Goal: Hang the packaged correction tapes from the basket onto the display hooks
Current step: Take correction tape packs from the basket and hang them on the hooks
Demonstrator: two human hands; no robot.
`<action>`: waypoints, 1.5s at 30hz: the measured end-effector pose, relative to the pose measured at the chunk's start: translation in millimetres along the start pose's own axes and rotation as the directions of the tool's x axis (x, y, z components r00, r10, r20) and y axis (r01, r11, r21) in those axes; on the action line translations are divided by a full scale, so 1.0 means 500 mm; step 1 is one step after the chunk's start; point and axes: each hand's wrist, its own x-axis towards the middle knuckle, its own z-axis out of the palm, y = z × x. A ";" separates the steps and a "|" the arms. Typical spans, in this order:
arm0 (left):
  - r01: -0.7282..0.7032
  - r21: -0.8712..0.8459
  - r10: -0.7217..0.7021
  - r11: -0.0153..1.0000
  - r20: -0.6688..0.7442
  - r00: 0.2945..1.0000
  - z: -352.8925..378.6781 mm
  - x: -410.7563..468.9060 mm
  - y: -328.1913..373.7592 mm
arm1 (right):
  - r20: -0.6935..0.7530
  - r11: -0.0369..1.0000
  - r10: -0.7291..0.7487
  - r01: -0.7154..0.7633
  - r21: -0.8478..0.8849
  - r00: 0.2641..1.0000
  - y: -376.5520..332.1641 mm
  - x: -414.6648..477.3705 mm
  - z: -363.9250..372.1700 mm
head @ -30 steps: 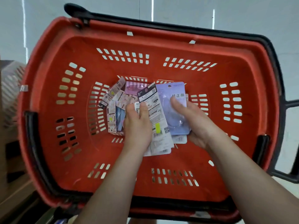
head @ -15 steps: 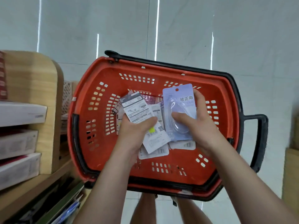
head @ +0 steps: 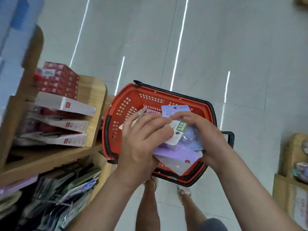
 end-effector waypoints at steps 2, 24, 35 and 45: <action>-0.047 0.060 0.049 0.997 -0.030 0.998 -0.044 -0.009 0.039 | 0.082 0.998 0.039 -0.042 0.044 0.996 -0.034 -0.049 0.012; 0.635 0.072 -0.559 0.769 -0.407 0.722 -0.421 -0.113 0.470 | 0.295 0.924 -0.276 0.337 -0.179 0.915 -0.217 -0.433 0.185; 0.820 0.089 -0.748 0.566 -0.363 0.556 -0.507 -0.222 0.544 | 0.495 0.917 -0.218 0.351 -0.192 0.841 -0.164 -0.563 0.360; 0.687 -0.622 -0.926 0.376 -0.248 0.283 -0.628 -0.450 0.605 | 0.732 0.819 -0.116 0.482 -0.312 0.671 -0.056 -0.672 0.492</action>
